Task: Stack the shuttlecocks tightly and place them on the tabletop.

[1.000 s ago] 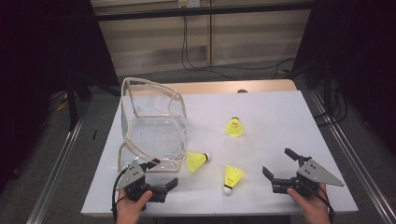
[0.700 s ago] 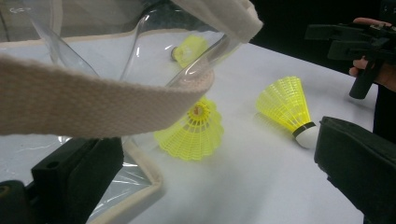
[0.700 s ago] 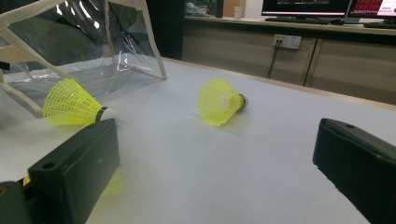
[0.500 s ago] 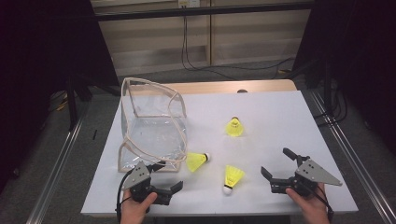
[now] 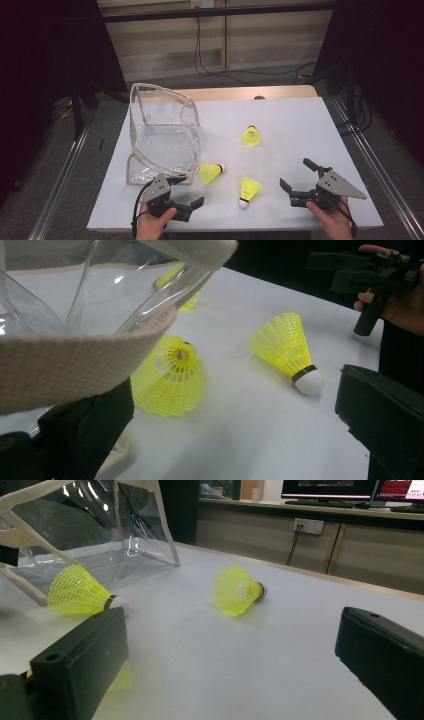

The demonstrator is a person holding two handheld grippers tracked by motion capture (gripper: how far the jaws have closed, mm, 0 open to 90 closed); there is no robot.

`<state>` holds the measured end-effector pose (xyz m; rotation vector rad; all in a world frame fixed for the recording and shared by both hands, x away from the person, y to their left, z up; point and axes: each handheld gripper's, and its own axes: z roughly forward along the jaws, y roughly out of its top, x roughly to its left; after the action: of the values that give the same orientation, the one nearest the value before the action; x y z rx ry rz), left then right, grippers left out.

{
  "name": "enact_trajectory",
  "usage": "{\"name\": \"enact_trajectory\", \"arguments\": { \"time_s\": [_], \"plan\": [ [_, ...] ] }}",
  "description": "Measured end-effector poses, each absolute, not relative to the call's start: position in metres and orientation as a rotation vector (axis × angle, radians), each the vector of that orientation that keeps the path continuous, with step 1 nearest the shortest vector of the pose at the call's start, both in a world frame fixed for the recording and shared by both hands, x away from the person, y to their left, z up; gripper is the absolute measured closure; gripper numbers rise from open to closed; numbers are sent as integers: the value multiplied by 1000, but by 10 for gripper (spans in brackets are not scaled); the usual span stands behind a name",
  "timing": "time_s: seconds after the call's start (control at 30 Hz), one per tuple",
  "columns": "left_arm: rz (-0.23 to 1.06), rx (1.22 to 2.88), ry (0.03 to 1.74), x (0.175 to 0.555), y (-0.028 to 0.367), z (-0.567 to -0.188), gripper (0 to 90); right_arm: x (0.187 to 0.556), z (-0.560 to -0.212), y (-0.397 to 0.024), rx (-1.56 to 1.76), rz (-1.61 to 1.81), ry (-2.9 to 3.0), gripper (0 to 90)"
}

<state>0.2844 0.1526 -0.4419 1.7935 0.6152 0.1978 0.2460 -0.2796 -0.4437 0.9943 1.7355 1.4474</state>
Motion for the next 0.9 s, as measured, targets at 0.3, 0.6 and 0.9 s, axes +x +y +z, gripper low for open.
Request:
{"name": "enact_trajectory", "arguments": {
  "time_s": [0.3,0.6,0.9],
  "plan": [
    [177,1804,603,284,140,-442,23,246,-444,-279,991,1444,1737,0],
    [174,1814,602,285,129,-442,24,246,-444,-279,988,1445,1735,1],
    [195,1822,606,286,119,-443,24,246,-443,-279,990,1446,1734,1]
  ]
}}
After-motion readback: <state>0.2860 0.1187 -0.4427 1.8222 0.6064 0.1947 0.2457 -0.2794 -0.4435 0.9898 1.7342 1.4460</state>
